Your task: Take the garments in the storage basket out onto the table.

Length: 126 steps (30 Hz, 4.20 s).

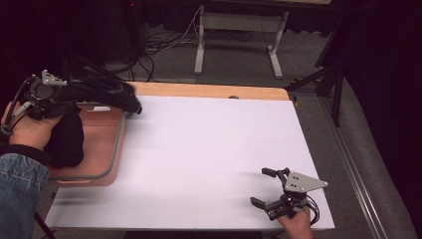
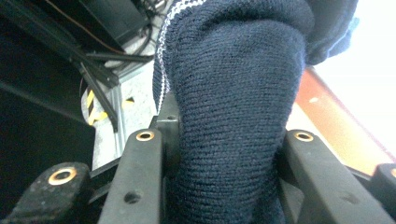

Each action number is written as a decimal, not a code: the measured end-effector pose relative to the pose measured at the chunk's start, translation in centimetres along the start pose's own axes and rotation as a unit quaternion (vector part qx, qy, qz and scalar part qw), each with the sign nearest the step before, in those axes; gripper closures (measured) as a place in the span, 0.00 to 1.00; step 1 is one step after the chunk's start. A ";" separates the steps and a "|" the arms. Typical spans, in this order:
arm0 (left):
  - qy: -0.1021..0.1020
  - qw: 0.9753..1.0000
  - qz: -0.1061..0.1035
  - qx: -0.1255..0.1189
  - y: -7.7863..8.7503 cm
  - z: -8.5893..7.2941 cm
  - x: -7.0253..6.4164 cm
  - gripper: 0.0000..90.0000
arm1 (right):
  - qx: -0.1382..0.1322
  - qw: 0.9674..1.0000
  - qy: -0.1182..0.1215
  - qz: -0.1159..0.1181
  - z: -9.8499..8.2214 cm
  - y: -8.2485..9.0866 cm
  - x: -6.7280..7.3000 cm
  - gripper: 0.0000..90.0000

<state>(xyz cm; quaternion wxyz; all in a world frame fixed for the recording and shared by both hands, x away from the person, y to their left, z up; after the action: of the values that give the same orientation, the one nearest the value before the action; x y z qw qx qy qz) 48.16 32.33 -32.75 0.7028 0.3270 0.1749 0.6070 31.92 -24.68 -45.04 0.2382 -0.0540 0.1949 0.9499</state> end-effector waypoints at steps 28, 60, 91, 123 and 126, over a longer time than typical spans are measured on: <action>0.040 0.984 -0.141 -0.105 4.9 3.8 -4.6 0.72 | -0.003 1.000 0.001 -0.001 0.1 0.2 0.0 0.01; 0.039 0.941 -0.289 -0.171 6.8 5.6 -13.5 0.72 | -0.008 1.000 0.001 -0.002 0.1 0.5 0.1 0.01; 0.036 0.898 -0.397 -0.186 4.1 4.8 -22.8 0.71 | -0.012 1.000 0.003 -0.001 0.1 0.7 0.1 0.01; 0.038 0.880 -0.458 -0.124 -0.2 1.0 -30.4 0.70 | -0.010 1.000 0.000 0.004 0.1 0.7 0.2 0.01; 0.030 0.889 -0.444 -0.112 -1.1 0.4 -30.7 0.70 | -0.012 1.000 0.001 0.003 0.1 0.7 0.2 0.01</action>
<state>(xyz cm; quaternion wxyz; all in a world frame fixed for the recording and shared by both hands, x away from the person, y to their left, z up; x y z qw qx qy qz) 43.06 2.45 -37.83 0.9254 0.1164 0.2536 0.2565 31.43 -25.16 -44.78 0.2348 -0.0569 0.1842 0.9527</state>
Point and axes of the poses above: each handheld gripper's, and its own axes: y roughly backward along the jaws, z roughly out of its top, x roughly to its left, the point moved 6 cm from there along -y, roughly forward along the jaws, and after that the axes turned 12 degrees about y, right-handed, at the moved point
